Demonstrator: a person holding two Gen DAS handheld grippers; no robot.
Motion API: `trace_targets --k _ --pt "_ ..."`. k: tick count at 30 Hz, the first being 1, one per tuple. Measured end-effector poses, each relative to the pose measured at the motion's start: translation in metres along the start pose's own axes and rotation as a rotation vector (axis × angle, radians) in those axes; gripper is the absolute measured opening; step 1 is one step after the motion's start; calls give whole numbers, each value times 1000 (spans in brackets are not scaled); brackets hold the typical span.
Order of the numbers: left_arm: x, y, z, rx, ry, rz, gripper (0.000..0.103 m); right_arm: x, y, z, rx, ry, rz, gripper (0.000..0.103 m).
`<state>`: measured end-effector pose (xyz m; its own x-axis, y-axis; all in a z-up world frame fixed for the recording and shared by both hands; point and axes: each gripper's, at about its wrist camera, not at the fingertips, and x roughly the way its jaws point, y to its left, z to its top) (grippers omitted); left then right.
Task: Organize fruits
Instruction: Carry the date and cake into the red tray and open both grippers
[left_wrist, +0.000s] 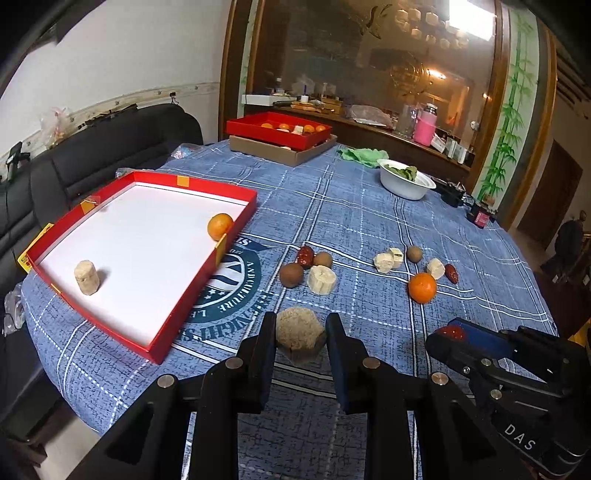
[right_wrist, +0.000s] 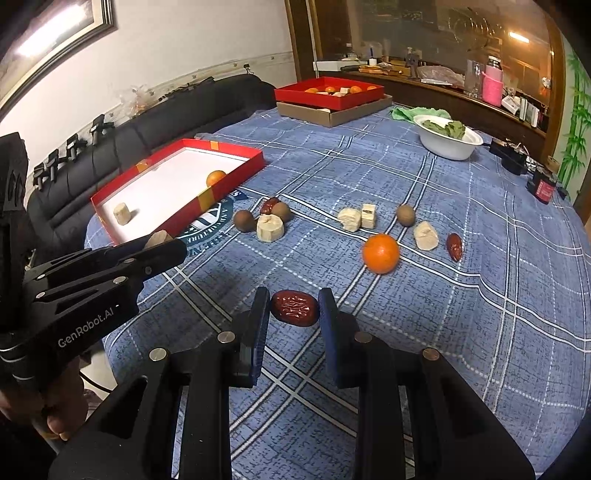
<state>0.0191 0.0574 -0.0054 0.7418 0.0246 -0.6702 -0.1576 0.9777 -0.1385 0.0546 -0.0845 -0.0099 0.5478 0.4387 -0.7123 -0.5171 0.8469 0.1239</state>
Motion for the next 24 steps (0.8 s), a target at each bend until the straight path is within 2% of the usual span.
trace_targets --k 17,24 --pt "-1 25 11 -49 -19 46 25 11 29 22 -51 -17 50 26" --pt "-5 46 22 -92 -44 100 25 11 37 40 -59 -53 73 26"
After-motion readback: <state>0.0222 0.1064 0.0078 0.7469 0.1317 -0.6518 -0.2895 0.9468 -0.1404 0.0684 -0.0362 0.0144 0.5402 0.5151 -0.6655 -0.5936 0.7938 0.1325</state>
